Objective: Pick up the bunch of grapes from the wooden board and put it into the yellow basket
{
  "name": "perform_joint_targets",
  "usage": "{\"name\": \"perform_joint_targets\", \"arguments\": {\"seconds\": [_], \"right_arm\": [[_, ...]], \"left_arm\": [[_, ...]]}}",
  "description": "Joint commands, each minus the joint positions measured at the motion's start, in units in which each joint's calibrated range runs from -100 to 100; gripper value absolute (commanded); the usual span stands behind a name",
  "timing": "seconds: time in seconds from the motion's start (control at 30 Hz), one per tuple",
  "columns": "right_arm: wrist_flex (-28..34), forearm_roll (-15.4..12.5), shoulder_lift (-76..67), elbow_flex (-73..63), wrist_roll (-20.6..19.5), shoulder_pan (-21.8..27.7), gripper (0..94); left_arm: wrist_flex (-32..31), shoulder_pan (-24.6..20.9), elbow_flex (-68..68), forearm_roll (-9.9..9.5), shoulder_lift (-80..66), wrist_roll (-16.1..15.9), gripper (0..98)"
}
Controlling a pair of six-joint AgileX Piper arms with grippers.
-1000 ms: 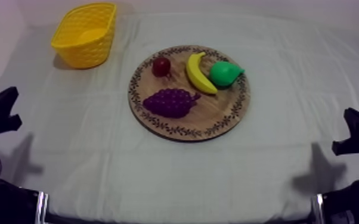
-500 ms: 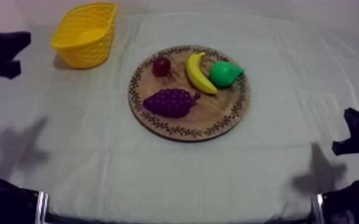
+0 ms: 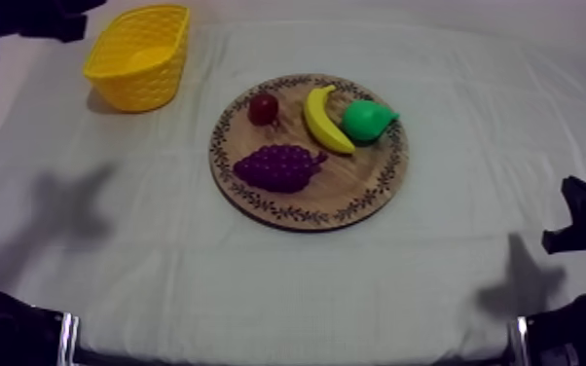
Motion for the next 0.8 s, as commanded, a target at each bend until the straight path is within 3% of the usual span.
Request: {"name": "perform_joint_targets", "arguments": {"seconds": [0.0,0.4,0.77], "right_arm": [[0.01,-0.01,0.02,-0.01,0.0,0.01,0.3],[0.01,-0.01,0.02,-0.01,0.0,0.01,0.3],[0.01,-0.01,0.02,-0.01,0.0,0.01,0.3]], "left_arm": [[0.13,0.51,-2.12,0.46,4.08,-0.42,0.0],[5.56,2.98,-11.42,2.32,18.74,-5.35,0.0],[9.31,4.86,-17.18,7.57,27.94,-11.96,0.0]]}}
